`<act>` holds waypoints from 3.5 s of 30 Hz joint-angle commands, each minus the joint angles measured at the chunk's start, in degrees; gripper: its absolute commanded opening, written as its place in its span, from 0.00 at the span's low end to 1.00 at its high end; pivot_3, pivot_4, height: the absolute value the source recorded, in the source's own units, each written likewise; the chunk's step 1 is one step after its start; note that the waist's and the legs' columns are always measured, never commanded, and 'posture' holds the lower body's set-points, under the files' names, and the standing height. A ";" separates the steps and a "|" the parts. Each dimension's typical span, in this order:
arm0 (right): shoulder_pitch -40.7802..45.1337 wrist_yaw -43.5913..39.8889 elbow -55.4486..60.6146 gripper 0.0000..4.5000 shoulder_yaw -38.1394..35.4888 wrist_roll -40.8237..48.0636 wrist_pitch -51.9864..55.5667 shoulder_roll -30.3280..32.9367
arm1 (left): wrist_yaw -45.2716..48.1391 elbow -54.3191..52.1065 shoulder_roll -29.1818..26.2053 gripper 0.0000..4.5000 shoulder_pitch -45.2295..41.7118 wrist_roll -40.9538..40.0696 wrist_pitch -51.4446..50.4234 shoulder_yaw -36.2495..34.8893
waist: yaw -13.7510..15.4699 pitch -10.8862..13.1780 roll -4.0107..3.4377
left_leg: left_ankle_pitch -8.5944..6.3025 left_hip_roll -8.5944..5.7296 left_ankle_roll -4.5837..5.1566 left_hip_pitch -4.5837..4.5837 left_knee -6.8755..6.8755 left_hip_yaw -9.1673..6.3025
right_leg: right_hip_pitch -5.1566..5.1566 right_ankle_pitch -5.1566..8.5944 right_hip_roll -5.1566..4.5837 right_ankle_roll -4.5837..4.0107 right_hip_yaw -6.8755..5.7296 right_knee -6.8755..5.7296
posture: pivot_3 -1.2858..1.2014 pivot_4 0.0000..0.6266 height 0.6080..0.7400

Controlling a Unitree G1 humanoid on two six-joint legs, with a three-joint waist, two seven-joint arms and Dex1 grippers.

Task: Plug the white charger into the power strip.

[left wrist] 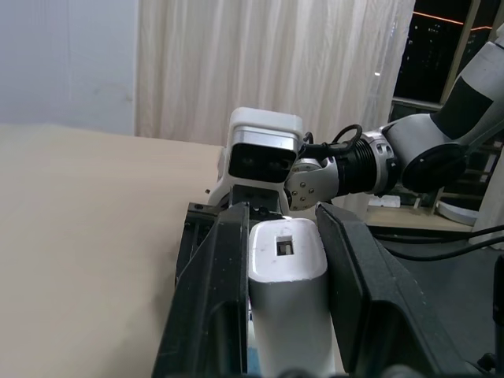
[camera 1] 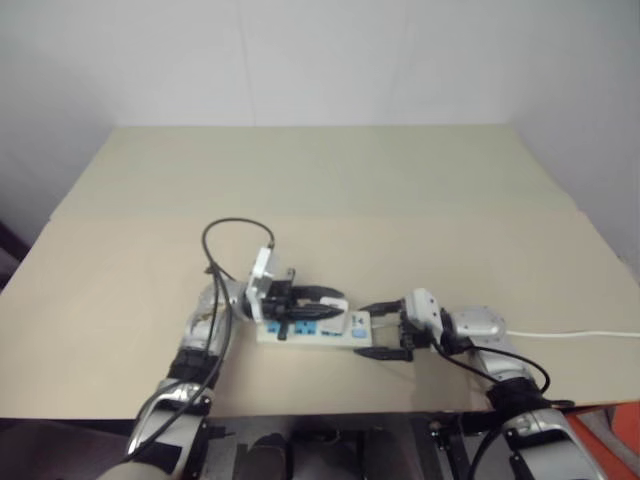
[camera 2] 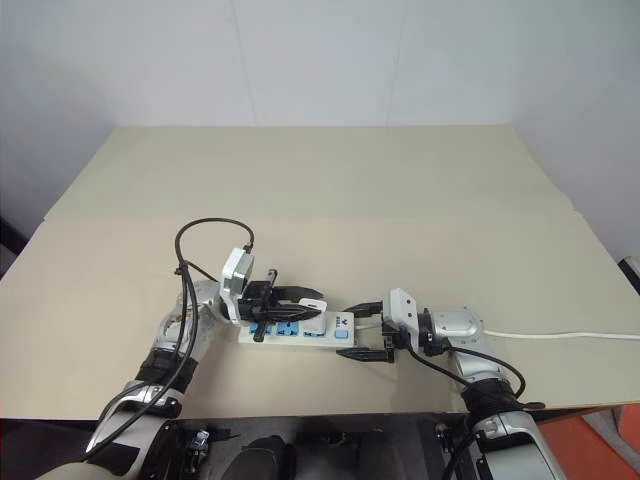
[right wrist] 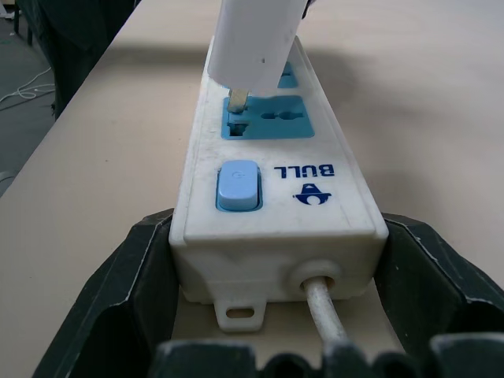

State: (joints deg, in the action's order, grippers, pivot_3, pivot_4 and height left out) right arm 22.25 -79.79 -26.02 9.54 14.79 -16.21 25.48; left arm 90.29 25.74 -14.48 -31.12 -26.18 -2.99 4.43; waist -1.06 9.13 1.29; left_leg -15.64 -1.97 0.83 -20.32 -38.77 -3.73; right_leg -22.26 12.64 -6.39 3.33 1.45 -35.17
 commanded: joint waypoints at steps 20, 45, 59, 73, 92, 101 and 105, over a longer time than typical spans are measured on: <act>-1.12 -0.38 -1.61 0.76 1.50 -1.94 0.06 0.48 | -0.22 3.46 -0.13 0.22 0.38 2.95 5.93 2.02 | 0.03 -0.01 -0.01 | -0.01 0.01 0.01 0.03 0.01 0.02 | 0.04 0.00 0.00 0.00 0.00 0.01 | 0.52 0.24 1.00; -1.26 0.49 -2.93 0.76 2.34 -2.37 -2.20 0.81 | -2.67 2.23 -6.70 0.22 6.73 7.40 11.89 5.20 | -0.60 -0.23 -0.16 | -0.04 0.12 0.04 0.13 0.11 0.08 | 0.04 0.00 0.08 -0.01 0.04 0.04 | 0.52 0.24 1.00; -0.77 1.11 -3.13 0.76 2.62 -2.71 -2.29 0.80 | -4.88 7.63 -7.61 0.22 6.02 8.42 10.84 7.79 | -0.13 -1.55 -0.33 | -0.07 0.12 0.09 0.26 0.12 0.10 | 0.19 0.01 0.09 -0.01 0.04 0.04 | 0.52 0.24 1.00; -0.75 1.13 -2.74 0.76 2.99 -2.43 -2.09 0.96 | -2.17 5.20 -6.59 0.99 6.47 5.83 11.73 5.31 | -0.15 -1.72 -0.56 | -0.07 0.12 0.10 0.48 0.40 0.34 | 0.20 0.03 0.10 0.00 0.30 0.08 | 0.52 0.24 1.00; -2.45 -1.99 7.84 0.99 -2.78 3.52 3.69 6.69 | -13.68 -26.83 -16.39 1.00 13.38 -5.16 -1.79 -6.82 | 0.39 -0.94 -0.18 | -0.09 0.13 0.11 -0.28 0.52 0.44 | -0.69 0.04 0.00 0.01 0.43 0.16 | 0.52 0.24 1.00; -12.00 -7.34 22.94 0.99 -19.23 15.73 8.64 25.55 | -14.64 -39.44 -29.93 1.00 30.09 -10.40 -7.43 -21.46 | 0.19 -0.41 -0.37 | -0.15 0.13 0.12 -1.20 0.57 0.76 | -1.87 0.05 -0.06 0.04 0.65 0.12 | 0.52 0.24 1.00; -15.70 -7.76 25.04 0.99 -25.25 17.91 10.66 30.32 | -12.18 -39.70 -34.06 1.00 34.45 -11.48 -7.60 -26.31 | 0.32 -0.09 -0.30 | -0.17 0.22 0.13 -1.18 0.57 0.82 | -1.77 0.05 -0.06 0.02 0.63 0.14 | 0.52 0.24 1.00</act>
State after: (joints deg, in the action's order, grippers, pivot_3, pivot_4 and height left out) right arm 7.30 -86.60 -2.68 -12.60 30.70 -6.65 54.80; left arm 76.86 -12.22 -47.30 2.65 -36.21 -10.80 -18.92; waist -0.73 9.04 0.99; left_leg -15.81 -1.74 0.97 -21.50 -38.21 -2.89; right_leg -24.02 12.69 -6.45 3.35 2.07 -35.02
